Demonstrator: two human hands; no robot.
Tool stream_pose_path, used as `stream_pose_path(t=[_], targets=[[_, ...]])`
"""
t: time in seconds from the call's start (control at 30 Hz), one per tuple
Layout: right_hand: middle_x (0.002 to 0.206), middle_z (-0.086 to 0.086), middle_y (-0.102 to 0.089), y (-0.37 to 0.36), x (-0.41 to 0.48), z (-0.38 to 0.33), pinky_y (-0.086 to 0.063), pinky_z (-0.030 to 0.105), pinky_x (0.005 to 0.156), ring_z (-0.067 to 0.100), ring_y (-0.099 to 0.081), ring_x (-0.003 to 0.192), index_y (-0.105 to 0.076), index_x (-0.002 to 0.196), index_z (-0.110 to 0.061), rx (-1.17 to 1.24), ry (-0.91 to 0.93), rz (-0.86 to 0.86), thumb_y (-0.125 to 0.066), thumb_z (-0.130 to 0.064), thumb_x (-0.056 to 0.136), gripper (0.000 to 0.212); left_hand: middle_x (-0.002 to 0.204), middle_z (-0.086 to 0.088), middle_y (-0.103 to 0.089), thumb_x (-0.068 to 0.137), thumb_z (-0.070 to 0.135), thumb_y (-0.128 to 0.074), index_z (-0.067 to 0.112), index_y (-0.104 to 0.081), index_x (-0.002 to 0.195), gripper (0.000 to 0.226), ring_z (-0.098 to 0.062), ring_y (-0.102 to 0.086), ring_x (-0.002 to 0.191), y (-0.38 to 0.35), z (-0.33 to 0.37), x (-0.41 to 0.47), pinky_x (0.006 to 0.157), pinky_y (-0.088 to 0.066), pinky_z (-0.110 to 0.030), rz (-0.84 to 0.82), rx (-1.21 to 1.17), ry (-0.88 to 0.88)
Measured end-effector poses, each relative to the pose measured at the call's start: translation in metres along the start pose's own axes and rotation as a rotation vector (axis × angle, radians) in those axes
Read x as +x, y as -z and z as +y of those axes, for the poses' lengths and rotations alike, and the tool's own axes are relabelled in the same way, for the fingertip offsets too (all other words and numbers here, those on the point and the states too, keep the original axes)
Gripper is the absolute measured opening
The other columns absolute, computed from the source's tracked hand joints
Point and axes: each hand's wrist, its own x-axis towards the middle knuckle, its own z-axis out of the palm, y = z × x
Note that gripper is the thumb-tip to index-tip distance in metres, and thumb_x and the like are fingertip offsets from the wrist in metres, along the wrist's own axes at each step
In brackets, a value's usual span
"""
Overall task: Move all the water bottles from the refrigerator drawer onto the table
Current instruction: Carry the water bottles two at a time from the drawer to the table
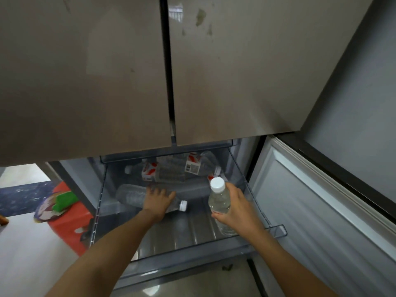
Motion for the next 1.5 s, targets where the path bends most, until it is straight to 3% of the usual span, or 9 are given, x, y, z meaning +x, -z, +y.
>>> stream_pose_path(t=[0.37, 0.57, 0.67, 0.8, 0.9, 1.1, 1.3, 1.4, 1.5], targets=[[0.144, 0.005, -0.032, 0.002, -0.004, -0.002, -0.040, 0.036, 0.098, 0.025, -0.043, 0.125, -0.014, 0.143, -0.024, -0.004, 0.063, 0.015, -0.073, -0.034, 0.075, 0.091, 0.140, -0.003, -0.039, 0.077, 0.039, -0.061, 0.027, -0.025, 0.138, 0.072, -0.025, -0.039, 0.125, 0.027, -0.025, -0.040, 0.100, -0.025, -0.041, 0.143, -0.287, -0.027], [0.147, 0.004, -0.029, 0.002, -0.004, -0.001, -0.039, 0.035, 0.100, 0.024, -0.041, 0.127, -0.012, 0.144, -0.024, 0.009, 0.073, 0.023, -0.072, -0.036, 0.075, 0.093, 0.127, -0.003, -0.053, 0.070, 0.033, -0.075, 0.025, -0.037, 0.130, 0.072, -0.026, -0.054, 0.109, 0.052, -0.025, -0.083, 0.088, -0.044, -0.037, 0.423, -0.929, 0.095], [0.147, 0.004, -0.030, 0.001, -0.005, 0.000, -0.038, 0.036, 0.101, 0.025, -0.041, 0.128, -0.012, 0.144, -0.024, 0.041, 0.064, 0.029, -0.074, -0.034, 0.074, 0.094, 0.113, 0.006, -0.055, 0.063, 0.024, -0.082, 0.036, -0.038, 0.117, 0.070, -0.015, -0.053, 0.100, 0.066, -0.015, -0.106, 0.082, -0.045, -0.030, 0.567, -1.231, 0.112], [0.147, 0.004, -0.030, 0.001, -0.005, 0.000, -0.038, 0.035, 0.102, 0.025, -0.041, 0.128, -0.013, 0.143, -0.023, 0.048, 0.070, 0.035, -0.075, -0.033, 0.073, 0.094, 0.106, 0.018, -0.054, 0.046, 0.037, -0.082, 0.043, -0.041, 0.108, 0.074, -0.003, -0.055, 0.094, 0.073, -0.006, -0.132, 0.077, -0.047, -0.022, 0.690, -1.573, 0.165], [0.145, 0.004, -0.034, 0.001, -0.005, 0.002, -0.039, 0.034, 0.100, 0.023, -0.043, 0.125, -0.016, 0.142, -0.023, 0.093, 0.082, 0.055, -0.077, -0.032, 0.070, 0.095, 0.104, 0.012, -0.056, 0.057, 0.006, -0.084, 0.034, -0.047, 0.106, 0.067, -0.003, -0.054, 0.095, 0.070, -0.001, -0.148, 0.074, -0.046, -0.020, 0.842, -1.737, 0.280], [0.143, 0.000, -0.035, -0.003, -0.005, -0.009, -0.038, 0.031, 0.101, 0.019, -0.040, 0.127, -0.023, 0.139, -0.023, 0.049, 0.228, 0.062, -0.077, -0.035, 0.069, 0.089, 0.096, 0.017, -0.052, 0.068, -0.008, -0.070, 0.032, -0.047, 0.096, 0.054, 0.011, -0.056, 0.081, 0.085, -0.015, -0.196, 0.066, -0.048, -0.009, 1.121, -1.811, 0.454], [0.135, -0.002, -0.042, 0.008, -0.008, -0.067, -0.034, 0.021, 0.095, 0.013, -0.042, 0.122, -0.029, 0.132, -0.028, 0.112, 0.504, 0.077, -0.080, -0.032, 0.067, 0.083, 0.123, -0.003, -0.053, 0.073, 0.005, -0.069, 0.015, -0.043, 0.128, 0.062, -0.018, -0.052, 0.109, 0.088, -0.046, -0.231, 0.082, -0.044, -0.027, 1.306, -1.817, 0.626], [0.119, -0.007, -0.047, 0.008, -0.017, -0.104, -0.038, 0.010, 0.086, -0.008, -0.038, 0.108, -0.033, 0.119, -0.041, 0.236, 0.732, 0.152, -0.086, -0.026, 0.059, 0.082, 0.118, 0.005, -0.057, 0.075, 0.008, -0.068, 0.032, -0.050, 0.115, 0.049, -0.014, -0.056, 0.107, 0.085, -0.060, -0.254, 0.083, -0.049, -0.029, 1.494, -1.840, 0.650], [0.113, -0.019, -0.047, 0.000, -0.026, -0.141, -0.042, 0.008, 0.082, -0.008, -0.040, 0.108, -0.034, 0.116, -0.047, 0.412, 0.853, 0.133, -0.089, -0.029, 0.050, 0.088, 0.119, 0.003, -0.058, 0.074, 0.014, -0.070, 0.034, -0.051, 0.112, 0.047, -0.020, -0.057, 0.111, 0.065, -0.075, -0.283, 0.082, -0.055, -0.027, 1.627, -1.824, 0.766]])
